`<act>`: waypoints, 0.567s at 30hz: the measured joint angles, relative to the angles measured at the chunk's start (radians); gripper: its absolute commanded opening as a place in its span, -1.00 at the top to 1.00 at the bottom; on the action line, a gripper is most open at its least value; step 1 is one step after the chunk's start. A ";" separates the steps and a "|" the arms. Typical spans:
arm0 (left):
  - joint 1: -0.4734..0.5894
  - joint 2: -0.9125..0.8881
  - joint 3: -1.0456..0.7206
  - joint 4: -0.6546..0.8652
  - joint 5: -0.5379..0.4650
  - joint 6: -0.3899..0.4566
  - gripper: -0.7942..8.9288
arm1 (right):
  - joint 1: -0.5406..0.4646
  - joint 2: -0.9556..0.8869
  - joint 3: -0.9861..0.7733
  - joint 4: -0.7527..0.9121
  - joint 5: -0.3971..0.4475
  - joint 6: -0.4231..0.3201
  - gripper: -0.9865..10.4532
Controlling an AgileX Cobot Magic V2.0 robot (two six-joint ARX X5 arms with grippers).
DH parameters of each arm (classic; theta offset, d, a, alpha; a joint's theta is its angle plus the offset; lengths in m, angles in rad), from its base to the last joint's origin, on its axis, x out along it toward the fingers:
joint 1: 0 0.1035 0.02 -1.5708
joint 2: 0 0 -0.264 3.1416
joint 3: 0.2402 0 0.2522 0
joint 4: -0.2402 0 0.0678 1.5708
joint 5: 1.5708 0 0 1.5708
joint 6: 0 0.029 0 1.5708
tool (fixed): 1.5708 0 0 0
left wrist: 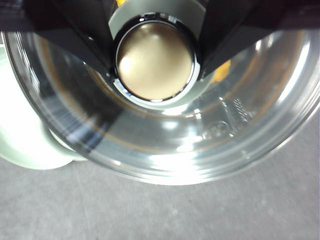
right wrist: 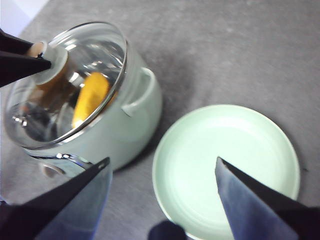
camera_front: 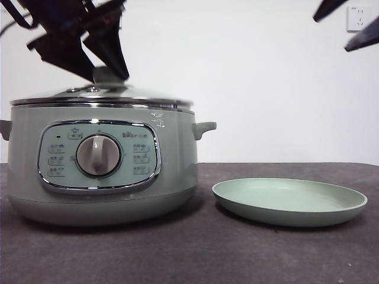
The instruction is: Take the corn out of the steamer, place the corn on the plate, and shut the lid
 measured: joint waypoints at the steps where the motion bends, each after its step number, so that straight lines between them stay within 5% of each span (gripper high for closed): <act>1: 0.000 -0.022 -0.001 -0.001 -0.012 0.000 0.85 | 0.012 0.003 0.000 0.009 0.000 0.006 0.22; 8: 0.000 -0.236 -0.001 0.011 -0.117 0.005 0.85 | 0.139 0.095 0.051 0.014 0.005 0.042 0.22; 17: 0.000 -0.494 -0.001 -0.100 -0.284 0.006 0.85 | 0.383 0.339 0.272 -0.005 0.130 0.053 0.22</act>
